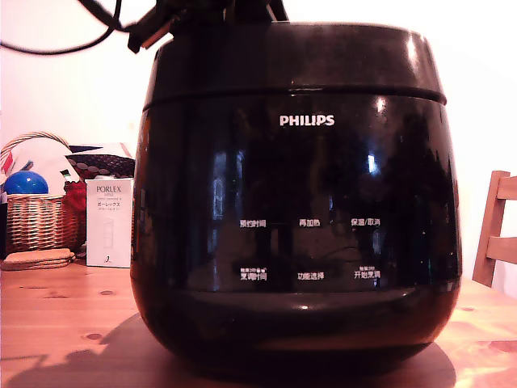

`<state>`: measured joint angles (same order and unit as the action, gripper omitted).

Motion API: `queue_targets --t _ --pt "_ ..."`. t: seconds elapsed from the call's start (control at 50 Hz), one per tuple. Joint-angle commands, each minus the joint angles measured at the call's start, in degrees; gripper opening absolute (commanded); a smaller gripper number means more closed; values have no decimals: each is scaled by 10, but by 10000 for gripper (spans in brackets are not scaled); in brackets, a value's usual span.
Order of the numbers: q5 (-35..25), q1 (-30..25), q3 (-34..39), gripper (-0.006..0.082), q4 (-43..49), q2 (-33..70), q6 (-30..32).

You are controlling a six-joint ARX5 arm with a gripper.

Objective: Close the rice cooker by pressing the lid down with medium force

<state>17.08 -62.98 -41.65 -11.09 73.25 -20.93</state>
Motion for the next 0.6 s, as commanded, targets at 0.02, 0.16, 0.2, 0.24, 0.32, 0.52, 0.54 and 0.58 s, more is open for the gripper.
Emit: queue_targets --t 0.02,0.16,0.2,0.24,0.32,0.52,0.54,0.58 --pt "-11 -4 110 -20 89 83 -17" --pt "-9 -5 113 -19 81 83 -16" --pt "-9 -5 113 -20 70 83 -16" --pt "-10 -5 113 -19 61 83 -16" --pt "-13 -4 112 -20 48 80 -12" --pt "-31 -4 91 -20 46 60 18" --pt "-32 -4 88 -20 46 57 19" --pt "-31 -4 81 -20 47 49 19"
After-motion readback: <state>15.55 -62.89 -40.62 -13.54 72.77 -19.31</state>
